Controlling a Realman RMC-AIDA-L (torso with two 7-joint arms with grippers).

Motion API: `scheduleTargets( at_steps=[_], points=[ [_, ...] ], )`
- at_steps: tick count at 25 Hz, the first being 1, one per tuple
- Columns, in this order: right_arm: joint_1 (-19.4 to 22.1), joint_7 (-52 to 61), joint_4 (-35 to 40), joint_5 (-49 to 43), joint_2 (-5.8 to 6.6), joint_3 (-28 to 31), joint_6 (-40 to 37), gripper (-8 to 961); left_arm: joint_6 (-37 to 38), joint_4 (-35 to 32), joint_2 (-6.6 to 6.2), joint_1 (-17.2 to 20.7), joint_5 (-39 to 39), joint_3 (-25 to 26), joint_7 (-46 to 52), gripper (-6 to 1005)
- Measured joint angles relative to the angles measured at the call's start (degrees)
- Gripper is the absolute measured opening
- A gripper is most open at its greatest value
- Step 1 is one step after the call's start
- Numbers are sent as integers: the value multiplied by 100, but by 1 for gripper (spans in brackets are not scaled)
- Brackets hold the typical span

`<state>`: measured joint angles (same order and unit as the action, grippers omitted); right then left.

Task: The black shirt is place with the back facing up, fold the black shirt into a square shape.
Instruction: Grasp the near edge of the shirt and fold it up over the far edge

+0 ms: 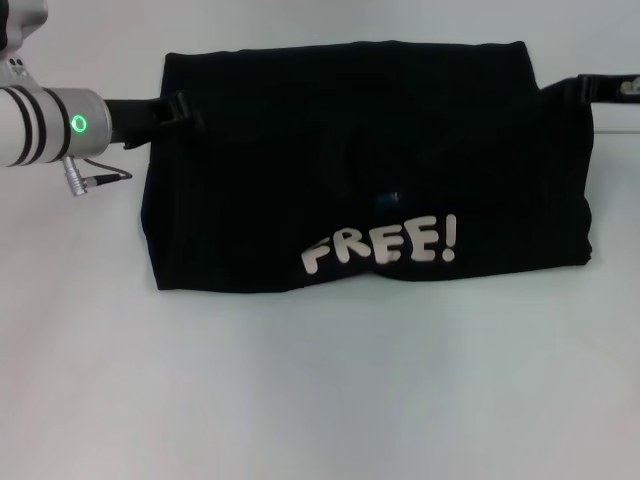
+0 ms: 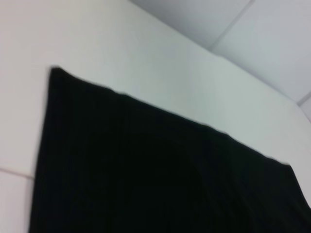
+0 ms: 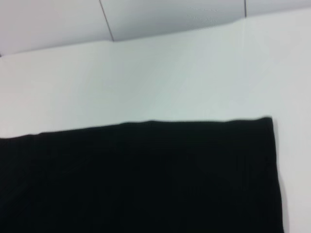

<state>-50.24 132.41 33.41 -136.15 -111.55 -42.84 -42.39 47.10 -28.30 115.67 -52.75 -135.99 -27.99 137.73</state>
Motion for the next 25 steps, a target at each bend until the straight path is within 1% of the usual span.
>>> scheduleTargets(
  at_steps=[2,3,5,8,11,13,15,16,25],
  points=[
    [-58,-71,-76,0,-21,-5,181,143,-268,-45,80,-17,10,-16,-11,35],
    [-91,-96,-141,-1,-31,-17,297,144,-268,-45,80,-17,10,-16,-11,38],
    [-142,-147,-311,2,-54,-71,553,146,-636,-11,138,-47,13,-200,-20,43],
    [-185,-297,-532,27,-130,-138,906,150,-896,21,194,-57,13,-421,-23,51],
    [-189,-398,-611,25,-221,-145,1136,153,-1194,25,256,-58,13,-706,-42,59],
    [-183,-401,-613,18,-247,-146,1211,155,-1381,30,289,-60,13,-920,-43,65],
    [-178,-401,-615,15,-255,-146,1250,158,-1443,32,300,-59,13,-999,-43,70],
    [-176,-401,-616,14,-257,-146,1259,159,-1529,34,321,-60,14,-1142,-39,73],
    [-231,-401,-577,9,-262,-146,1330,169,-1563,-10,352,-65,11,-1168,-12,97]
  ],
)
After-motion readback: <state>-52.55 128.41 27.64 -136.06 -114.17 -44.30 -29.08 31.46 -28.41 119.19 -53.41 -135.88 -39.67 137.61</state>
